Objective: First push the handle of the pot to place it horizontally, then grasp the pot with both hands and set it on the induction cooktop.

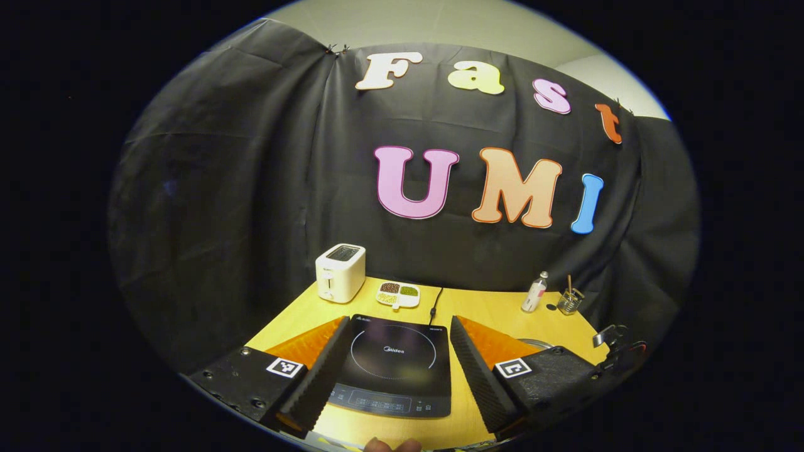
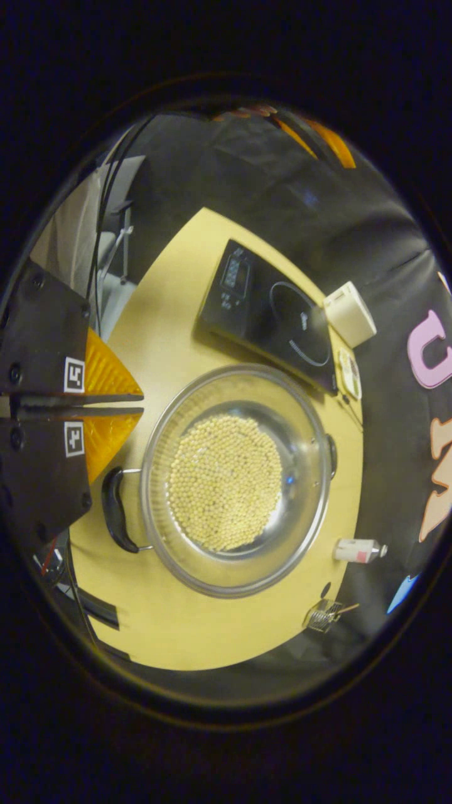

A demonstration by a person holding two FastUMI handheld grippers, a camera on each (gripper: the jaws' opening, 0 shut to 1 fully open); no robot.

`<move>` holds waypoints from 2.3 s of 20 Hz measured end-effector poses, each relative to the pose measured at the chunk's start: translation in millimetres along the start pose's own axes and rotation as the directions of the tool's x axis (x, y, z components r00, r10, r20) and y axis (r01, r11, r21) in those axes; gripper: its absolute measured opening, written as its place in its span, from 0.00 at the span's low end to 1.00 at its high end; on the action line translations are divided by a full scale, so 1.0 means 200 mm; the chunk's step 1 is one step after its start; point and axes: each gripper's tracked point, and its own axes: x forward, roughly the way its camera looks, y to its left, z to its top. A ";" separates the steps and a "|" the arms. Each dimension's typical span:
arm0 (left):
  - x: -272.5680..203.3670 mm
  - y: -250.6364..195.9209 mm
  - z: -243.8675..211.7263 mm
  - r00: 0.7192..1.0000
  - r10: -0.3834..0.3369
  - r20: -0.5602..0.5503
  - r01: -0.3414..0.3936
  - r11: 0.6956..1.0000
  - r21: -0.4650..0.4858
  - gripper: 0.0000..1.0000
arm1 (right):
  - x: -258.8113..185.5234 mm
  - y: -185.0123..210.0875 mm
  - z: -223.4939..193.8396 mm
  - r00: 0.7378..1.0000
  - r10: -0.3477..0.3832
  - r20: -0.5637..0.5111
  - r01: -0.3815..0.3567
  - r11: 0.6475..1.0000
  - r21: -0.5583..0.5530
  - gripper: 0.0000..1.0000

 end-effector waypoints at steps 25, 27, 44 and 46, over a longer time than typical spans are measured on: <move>0.08 -0.38 0.01 0.998 0.059 -0.020 -0.058 0.997 0.055 0.95 | 0.09 -0.55 0.04 0.999 0.009 -0.047 -0.009 1.000 -0.009 0.03; 0.06 -0.42 0.00 0.996 0.087 -0.028 -0.086 0.995 0.059 0.95 | 0.09 -0.60 0.06 0.999 0.030 -0.039 -0.031 0.999 -0.018 0.03; 0.07 -0.50 -0.01 0.997 0.041 -0.064 -0.033 0.992 0.118 0.95 | 0.19 -1.02 0.28 0.997 -0.078 0.008 0.077 0.993 0.093 0.02; 0.12 -0.49 -0.03 0.996 -0.013 -0.086 0.022 0.994 0.110 0.95 | 0.16 -1.06 0.30 0.993 -0.118 0.001 0.117 0.987 0.107 0.03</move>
